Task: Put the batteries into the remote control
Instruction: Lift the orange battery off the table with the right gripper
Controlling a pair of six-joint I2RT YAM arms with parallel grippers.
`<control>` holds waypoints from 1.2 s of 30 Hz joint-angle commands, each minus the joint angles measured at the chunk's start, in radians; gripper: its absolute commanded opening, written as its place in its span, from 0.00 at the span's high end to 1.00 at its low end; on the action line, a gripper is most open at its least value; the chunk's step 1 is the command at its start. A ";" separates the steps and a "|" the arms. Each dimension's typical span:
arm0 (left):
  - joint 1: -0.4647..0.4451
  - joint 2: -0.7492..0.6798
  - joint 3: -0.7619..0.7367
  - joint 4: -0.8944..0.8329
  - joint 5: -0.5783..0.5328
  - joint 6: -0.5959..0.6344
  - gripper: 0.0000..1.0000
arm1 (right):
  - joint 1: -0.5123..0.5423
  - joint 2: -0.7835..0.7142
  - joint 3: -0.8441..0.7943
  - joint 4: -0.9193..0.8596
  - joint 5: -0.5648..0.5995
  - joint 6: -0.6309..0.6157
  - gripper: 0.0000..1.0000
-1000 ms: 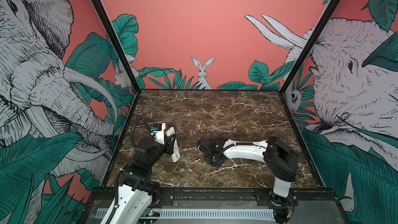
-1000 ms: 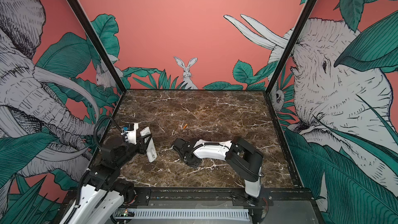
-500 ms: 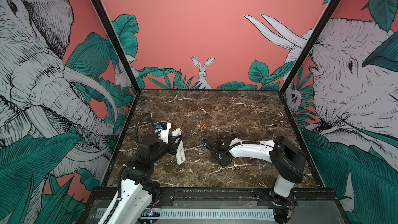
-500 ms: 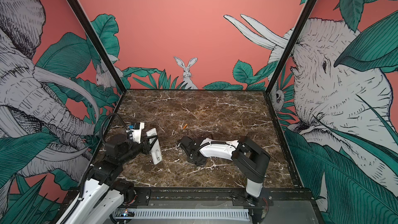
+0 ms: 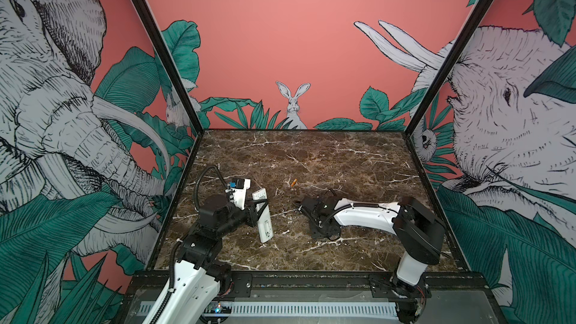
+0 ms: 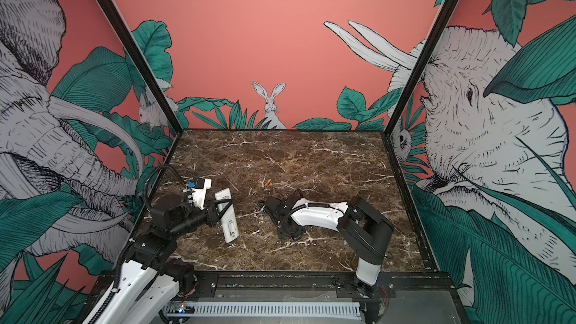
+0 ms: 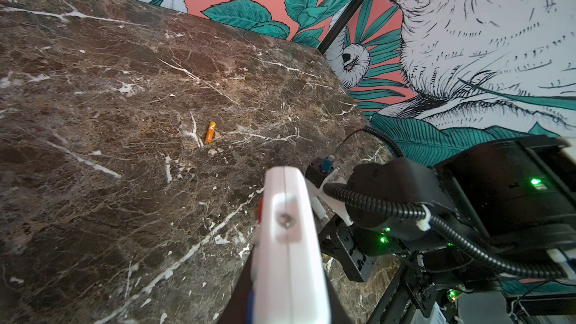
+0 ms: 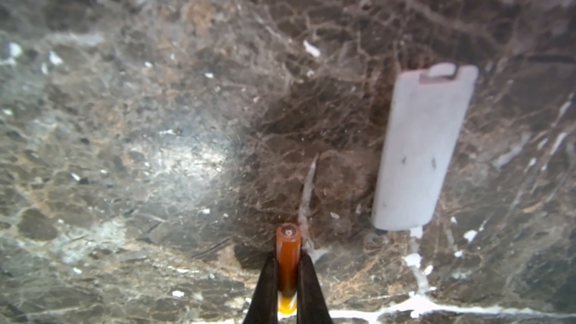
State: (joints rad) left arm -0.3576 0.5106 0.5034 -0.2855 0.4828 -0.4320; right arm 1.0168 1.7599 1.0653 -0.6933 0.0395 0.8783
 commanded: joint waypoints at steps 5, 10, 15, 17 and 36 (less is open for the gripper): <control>-0.003 0.002 -0.016 0.058 0.027 -0.030 1.00 | -0.007 -0.004 -0.065 -0.002 -0.012 -0.029 0.83; -0.002 -0.001 -0.023 0.052 0.016 -0.019 1.00 | -0.006 -0.003 -0.045 -0.006 0.003 -0.050 0.73; -0.003 0.001 -0.028 0.068 0.018 -0.021 1.00 | -0.007 0.007 -0.028 0.004 0.017 -0.052 0.70; -0.002 0.006 -0.029 0.071 0.022 -0.022 1.00 | -0.007 0.013 -0.025 0.009 0.018 -0.054 0.70; -0.003 0.017 -0.051 0.101 0.037 -0.038 1.00 | -0.009 0.033 0.028 -0.012 0.068 -0.078 0.71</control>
State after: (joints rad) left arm -0.3576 0.5312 0.4572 -0.2310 0.5053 -0.4625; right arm 1.0115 1.7706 1.0760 -0.6891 0.0757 0.8036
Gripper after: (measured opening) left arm 0.203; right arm 0.294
